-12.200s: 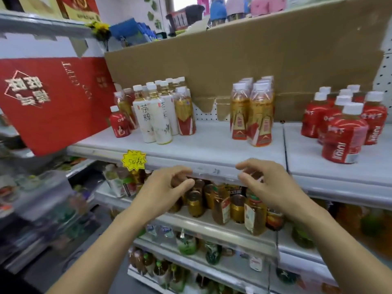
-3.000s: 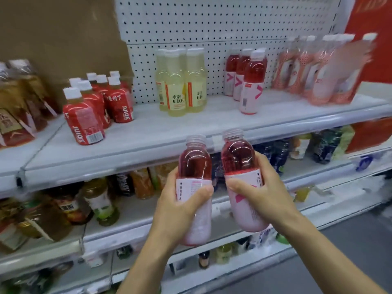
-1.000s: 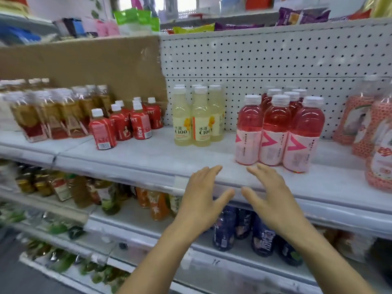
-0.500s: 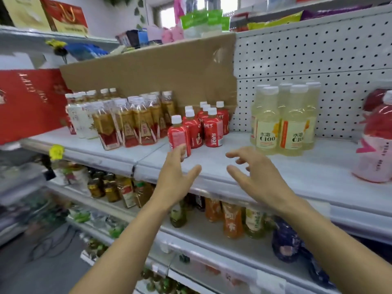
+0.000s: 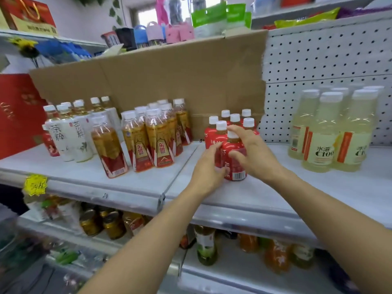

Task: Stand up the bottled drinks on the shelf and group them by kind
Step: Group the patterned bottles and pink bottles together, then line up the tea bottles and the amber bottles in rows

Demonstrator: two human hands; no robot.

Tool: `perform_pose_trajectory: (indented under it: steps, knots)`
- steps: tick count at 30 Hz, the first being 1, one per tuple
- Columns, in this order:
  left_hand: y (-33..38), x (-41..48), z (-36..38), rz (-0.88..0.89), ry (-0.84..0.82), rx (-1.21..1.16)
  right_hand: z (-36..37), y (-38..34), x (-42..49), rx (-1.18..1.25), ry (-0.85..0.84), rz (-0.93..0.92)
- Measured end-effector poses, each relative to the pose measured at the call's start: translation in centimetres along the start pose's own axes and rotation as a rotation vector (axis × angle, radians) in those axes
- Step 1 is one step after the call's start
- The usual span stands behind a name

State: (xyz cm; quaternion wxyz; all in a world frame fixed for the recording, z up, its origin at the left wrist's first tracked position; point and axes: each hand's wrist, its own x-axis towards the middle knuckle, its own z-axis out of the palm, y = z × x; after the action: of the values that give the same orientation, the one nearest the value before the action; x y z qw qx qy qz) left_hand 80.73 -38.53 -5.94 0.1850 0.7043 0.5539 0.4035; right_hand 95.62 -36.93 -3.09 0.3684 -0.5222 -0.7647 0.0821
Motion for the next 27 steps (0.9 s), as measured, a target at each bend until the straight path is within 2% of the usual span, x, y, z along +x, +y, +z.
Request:
perform_pose_trajectory:
  steps: [5,8,11,13,16,19,22,25,27]
  knots:
    - [-0.5,0.8,-0.8,-0.011,-0.086,0.032,-0.5,1.6,0.9,-0.096,0.047,0.052]
    - [-1.2,-0.2,-2.7,0.038,-0.053,0.093,0.0,1.6,0.9,-0.162,0.102,0.072]
    - [-3.7,-1.3,-6.1,0.092,0.11,0.227,1.4,-0.1,0.9,-0.262,0.287,-0.068]
    - [-5.8,-1.9,-8.6,0.102,0.272,0.314,3.0,-2.1,1.5,-0.246,0.327,-0.202]
    - [-9.2,-2.0,-12.5,0.061,0.478,0.373,5.3,-5.7,2.8,-0.163,0.216,-0.278]
    - [-12.4,-1.5,-16.1,0.047,0.661,0.402,7.8,-8.7,4.8,-0.058,0.104,-0.278]
    - [-15.3,-0.4,-19.0,-0.086,0.7,0.124,10.2,-11.2,7.0,0.112,0.037,-0.175]
    - [-18.5,1.7,-21.2,-0.245,0.491,-0.347,12.5,-12.8,9.1,0.269,-0.011,0.006]
    - [-20.4,3.0,-21.8,-0.242,0.322,-0.407,14.4,-13.2,10.1,0.315,-0.003,0.107]
